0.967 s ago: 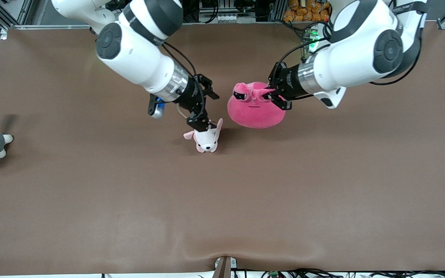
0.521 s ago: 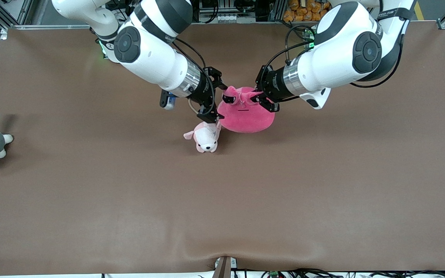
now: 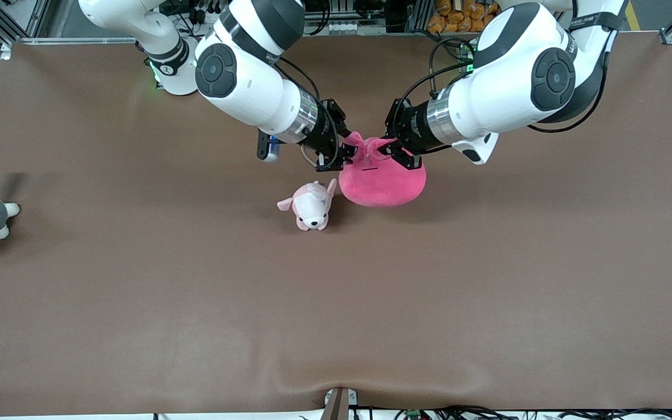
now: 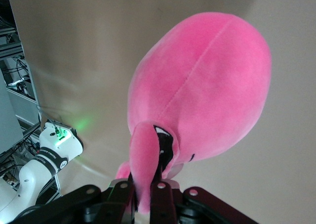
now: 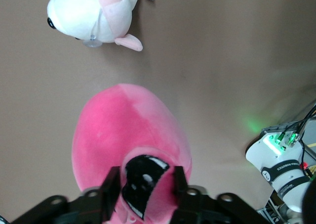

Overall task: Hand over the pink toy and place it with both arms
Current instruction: 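Grasp the pink toy with the right gripper while the left gripper releases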

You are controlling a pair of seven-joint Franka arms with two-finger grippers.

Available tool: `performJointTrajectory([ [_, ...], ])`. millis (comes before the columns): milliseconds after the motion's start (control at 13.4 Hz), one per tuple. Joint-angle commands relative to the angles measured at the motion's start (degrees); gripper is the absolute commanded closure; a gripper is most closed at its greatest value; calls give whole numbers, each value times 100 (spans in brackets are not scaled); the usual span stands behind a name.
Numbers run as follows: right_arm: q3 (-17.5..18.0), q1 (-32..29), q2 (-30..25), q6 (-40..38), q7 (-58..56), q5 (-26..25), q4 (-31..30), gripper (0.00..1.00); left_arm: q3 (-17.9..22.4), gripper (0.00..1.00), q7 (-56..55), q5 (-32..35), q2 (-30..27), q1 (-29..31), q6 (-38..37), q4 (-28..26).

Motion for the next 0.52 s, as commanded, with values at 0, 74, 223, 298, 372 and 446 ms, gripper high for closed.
performJointTrajectory([
  [0, -44, -28, -1, -47, 237, -45, 71, 100, -7, 100, -179, -11, -6, -37, 13, 95],
  [74, -44, -11, -1, -38, 229, -63, 71, 100, -16, 100, -188, -2, -6, -37, 13, 95],
  [223, -44, -20, -1, -38, 246, -45, 80, 100, -16, 100, -188, -2, -6, -29, 13, 95],
  [298, -61, -28, -1, -47, 246, -28, 88, 100, -16, 100, -188, -11, -6, -29, 13, 95],
  [372, -70, -54, -1, -56, 246, -10, 123, 100, -7, 100, -188, -11, -6, -29, 13, 95],
  [446, -70, -159, -1, -65, 273, 7, 193, 100, -7, 100, -188, -11, -6, -29, 13, 95],
])
